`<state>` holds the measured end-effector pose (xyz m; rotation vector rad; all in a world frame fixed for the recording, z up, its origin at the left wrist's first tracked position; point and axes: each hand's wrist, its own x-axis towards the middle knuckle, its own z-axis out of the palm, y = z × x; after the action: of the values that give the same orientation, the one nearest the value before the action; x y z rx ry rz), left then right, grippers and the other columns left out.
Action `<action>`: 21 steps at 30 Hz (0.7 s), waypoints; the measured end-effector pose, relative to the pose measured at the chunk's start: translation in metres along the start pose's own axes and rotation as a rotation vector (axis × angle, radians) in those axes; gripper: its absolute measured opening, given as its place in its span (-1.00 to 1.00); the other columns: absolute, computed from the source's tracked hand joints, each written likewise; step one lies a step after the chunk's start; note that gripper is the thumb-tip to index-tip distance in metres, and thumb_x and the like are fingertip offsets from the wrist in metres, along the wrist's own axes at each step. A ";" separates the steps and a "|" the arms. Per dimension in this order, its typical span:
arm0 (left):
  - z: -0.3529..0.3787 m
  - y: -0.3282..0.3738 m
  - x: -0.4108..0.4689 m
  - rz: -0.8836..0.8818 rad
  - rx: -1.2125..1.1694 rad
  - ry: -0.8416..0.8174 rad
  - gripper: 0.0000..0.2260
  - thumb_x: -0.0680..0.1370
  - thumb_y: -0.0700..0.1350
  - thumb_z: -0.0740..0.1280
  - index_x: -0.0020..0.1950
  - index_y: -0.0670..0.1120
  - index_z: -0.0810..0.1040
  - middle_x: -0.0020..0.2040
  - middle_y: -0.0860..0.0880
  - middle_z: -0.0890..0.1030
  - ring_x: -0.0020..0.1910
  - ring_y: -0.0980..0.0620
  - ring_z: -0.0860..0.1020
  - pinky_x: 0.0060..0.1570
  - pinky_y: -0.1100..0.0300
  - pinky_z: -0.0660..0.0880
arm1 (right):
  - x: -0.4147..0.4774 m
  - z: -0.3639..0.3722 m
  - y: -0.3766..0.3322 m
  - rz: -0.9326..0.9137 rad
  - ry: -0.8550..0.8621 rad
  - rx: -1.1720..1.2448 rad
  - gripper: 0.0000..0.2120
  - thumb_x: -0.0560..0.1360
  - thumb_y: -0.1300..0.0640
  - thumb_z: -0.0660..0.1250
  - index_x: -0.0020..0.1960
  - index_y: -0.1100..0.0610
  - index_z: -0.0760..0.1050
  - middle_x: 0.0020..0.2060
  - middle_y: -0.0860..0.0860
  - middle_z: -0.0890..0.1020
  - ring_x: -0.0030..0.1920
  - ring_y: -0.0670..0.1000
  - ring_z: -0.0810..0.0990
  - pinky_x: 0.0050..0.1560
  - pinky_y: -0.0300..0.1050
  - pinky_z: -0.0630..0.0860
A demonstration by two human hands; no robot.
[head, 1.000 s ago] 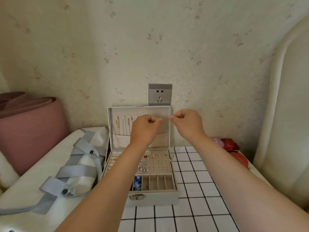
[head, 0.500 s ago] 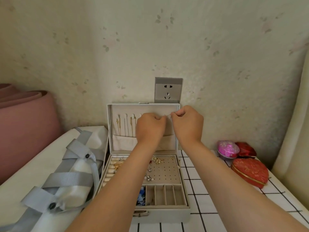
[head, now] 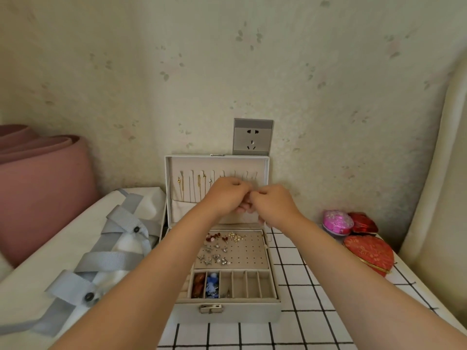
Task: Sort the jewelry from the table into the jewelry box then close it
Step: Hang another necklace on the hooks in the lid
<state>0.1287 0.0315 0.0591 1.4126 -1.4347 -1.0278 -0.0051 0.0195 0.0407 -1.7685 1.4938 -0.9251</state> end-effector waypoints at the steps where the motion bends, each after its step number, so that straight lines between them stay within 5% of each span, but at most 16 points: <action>1: 0.000 0.001 -0.002 0.005 0.001 -0.015 -0.79 0.59 -0.15 0.28 -0.08 -0.24 0.64 -0.33 -0.14 0.65 -0.33 -0.01 0.61 -0.26 0.16 0.59 | -0.004 -0.001 -0.002 0.062 -0.092 0.075 -0.75 0.50 0.07 0.28 -0.07 0.23 0.63 -0.16 0.12 0.72 -0.43 0.07 0.58 -0.48 -0.13 0.44; 4: -0.001 0.005 -0.006 0.034 0.044 -0.045 -0.83 0.59 -0.12 0.30 -0.07 -0.11 0.67 -0.18 -0.13 0.68 -0.31 0.03 0.57 -0.28 0.18 0.54 | -0.016 -0.008 -0.004 0.149 -0.315 0.110 -0.75 0.53 0.00 0.31 0.08 0.14 0.62 -0.13 0.01 0.74 -0.34 0.02 0.58 -0.41 -0.19 0.38; 8: 0.001 0.009 -0.012 0.026 0.151 -0.133 -0.84 0.61 -0.06 0.27 0.06 -0.02 0.64 -0.16 0.01 0.63 -0.27 0.12 0.52 -0.33 0.26 0.44 | -0.026 -0.025 -0.008 0.103 -0.391 -0.004 -0.87 0.58 0.09 0.31 -0.06 0.09 0.61 -0.28 -0.03 0.67 -0.34 -0.11 0.55 -0.31 -0.27 0.44; 12: 0.014 0.005 -0.015 -0.025 0.162 -0.136 -0.94 0.57 -0.20 0.26 0.00 -0.05 0.44 -0.02 -0.16 0.64 -0.22 0.01 0.58 -0.29 0.18 0.43 | -0.025 -0.045 -0.012 0.077 -0.435 -0.164 -0.80 0.59 0.09 0.31 0.02 0.18 0.65 -0.05 0.08 0.71 -0.12 -0.04 0.59 0.07 -0.14 0.53; 15: 0.022 0.002 -0.016 -0.050 0.161 -0.143 -0.88 0.55 -0.27 0.28 -0.08 -0.05 0.43 -0.08 -0.12 0.62 -0.28 0.03 0.59 -0.33 0.20 0.40 | -0.023 -0.058 -0.013 0.079 -0.394 -0.253 -0.80 0.58 0.15 0.29 0.03 0.21 0.66 -0.13 0.05 0.69 -0.17 -0.02 0.55 -0.05 -0.17 0.49; 21: 0.038 -0.006 -0.021 -0.066 0.132 -0.450 -0.79 0.57 -0.12 0.35 0.18 -0.14 0.55 0.08 -0.02 0.68 -0.30 0.11 0.59 -0.33 0.28 0.41 | -0.022 -0.070 -0.011 0.041 -0.344 -0.208 -0.77 0.58 0.11 0.32 0.02 0.25 0.66 -0.15 0.14 0.71 -0.29 -0.02 0.62 -0.19 -0.23 0.49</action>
<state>0.0940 0.0517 0.0420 1.3839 -1.8139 -1.3773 -0.0602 0.0411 0.0861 -1.9202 1.4312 -0.4271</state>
